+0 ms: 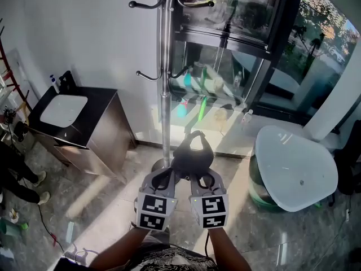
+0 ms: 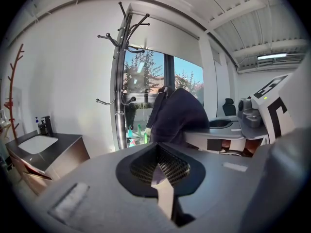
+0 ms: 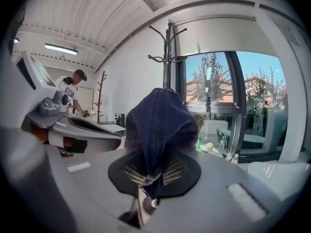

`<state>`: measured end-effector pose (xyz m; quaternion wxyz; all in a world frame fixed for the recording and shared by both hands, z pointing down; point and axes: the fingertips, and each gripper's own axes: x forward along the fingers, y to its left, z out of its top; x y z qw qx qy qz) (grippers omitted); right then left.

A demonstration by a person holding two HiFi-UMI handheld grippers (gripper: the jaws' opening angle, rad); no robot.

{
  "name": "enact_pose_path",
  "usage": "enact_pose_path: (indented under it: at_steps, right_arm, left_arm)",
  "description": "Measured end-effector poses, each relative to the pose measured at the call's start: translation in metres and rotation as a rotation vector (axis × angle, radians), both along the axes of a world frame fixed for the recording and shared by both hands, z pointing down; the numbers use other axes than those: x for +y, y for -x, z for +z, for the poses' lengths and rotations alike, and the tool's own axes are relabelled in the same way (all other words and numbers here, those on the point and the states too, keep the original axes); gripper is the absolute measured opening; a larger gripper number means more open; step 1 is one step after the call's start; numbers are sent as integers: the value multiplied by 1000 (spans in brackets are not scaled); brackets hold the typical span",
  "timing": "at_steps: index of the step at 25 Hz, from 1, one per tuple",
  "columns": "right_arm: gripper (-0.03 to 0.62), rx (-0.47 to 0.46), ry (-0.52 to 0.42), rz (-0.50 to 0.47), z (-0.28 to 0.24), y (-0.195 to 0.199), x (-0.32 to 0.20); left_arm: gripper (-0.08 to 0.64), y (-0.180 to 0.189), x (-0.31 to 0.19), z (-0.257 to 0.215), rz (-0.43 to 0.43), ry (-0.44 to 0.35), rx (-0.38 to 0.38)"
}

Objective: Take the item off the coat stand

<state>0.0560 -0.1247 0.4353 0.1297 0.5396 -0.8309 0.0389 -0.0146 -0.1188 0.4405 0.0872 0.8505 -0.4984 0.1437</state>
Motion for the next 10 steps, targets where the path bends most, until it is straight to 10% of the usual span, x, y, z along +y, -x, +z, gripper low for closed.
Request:
enact_pose_path:
  at_steps: [10]
  right_arm:
    - [29,-8,0,17,-2,-7,14]
  left_arm:
    - [-3,-5,11,-2,10,-4,4]
